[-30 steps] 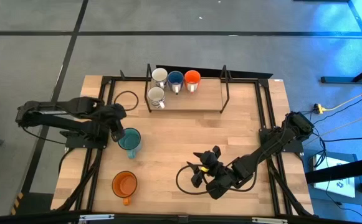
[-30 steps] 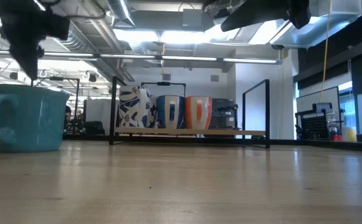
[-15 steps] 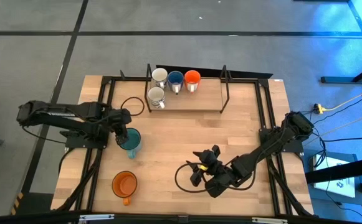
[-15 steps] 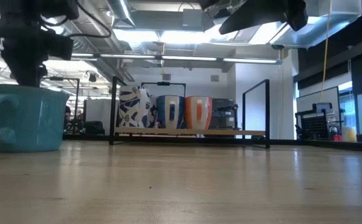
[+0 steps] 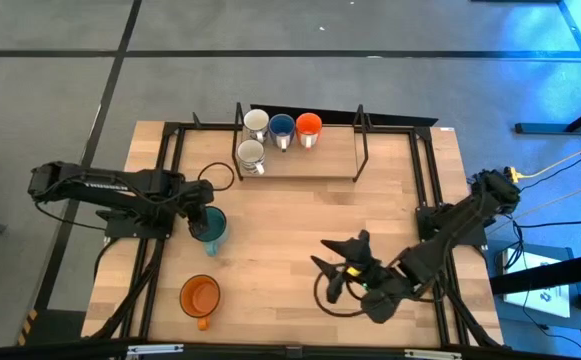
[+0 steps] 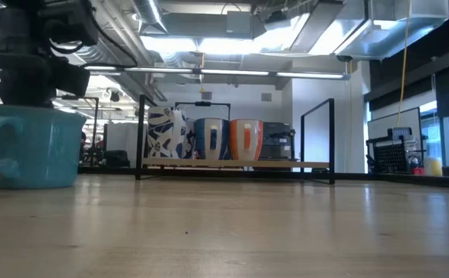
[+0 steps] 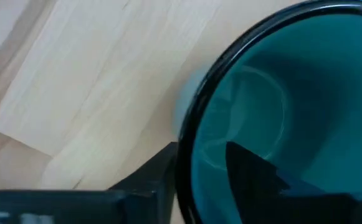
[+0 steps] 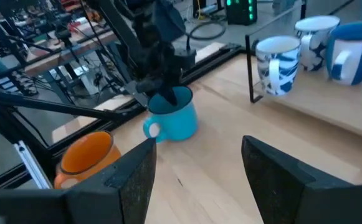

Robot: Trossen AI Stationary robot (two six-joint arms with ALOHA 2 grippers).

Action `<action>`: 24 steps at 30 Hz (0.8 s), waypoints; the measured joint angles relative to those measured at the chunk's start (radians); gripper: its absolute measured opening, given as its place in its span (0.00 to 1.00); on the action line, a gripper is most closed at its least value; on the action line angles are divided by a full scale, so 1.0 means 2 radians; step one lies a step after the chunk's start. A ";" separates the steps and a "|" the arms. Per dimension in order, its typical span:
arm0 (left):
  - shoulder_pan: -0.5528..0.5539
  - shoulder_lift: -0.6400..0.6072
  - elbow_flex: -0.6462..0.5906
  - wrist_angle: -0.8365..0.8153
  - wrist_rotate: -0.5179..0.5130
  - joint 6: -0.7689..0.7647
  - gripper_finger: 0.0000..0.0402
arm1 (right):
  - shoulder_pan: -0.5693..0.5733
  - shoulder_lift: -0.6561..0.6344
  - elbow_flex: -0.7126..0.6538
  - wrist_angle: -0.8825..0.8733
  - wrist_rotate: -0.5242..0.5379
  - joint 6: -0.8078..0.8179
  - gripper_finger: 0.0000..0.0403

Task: Place coffee mugs
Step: Put the green mug on the shelf

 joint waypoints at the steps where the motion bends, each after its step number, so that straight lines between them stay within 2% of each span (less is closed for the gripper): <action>1: 0.000 0.002 0.000 0.000 0.000 0.002 0.29 | 0.004 -0.004 0.000 -0.009 0.004 0.004 0.55; 8: 0.000 0.029 0.001 0.033 0.010 0.003 0.06 | 0.012 -0.007 0.000 -0.056 0.000 0.052 0.55; 18: -0.017 0.058 0.051 0.049 -0.007 -0.033 0.05 | 0.052 -0.001 -0.002 -0.152 -0.001 0.157 0.55; 24: -0.050 0.106 0.103 0.068 -0.046 -0.078 0.05 | 0.062 0.016 -0.047 -0.128 -0.020 0.222 0.55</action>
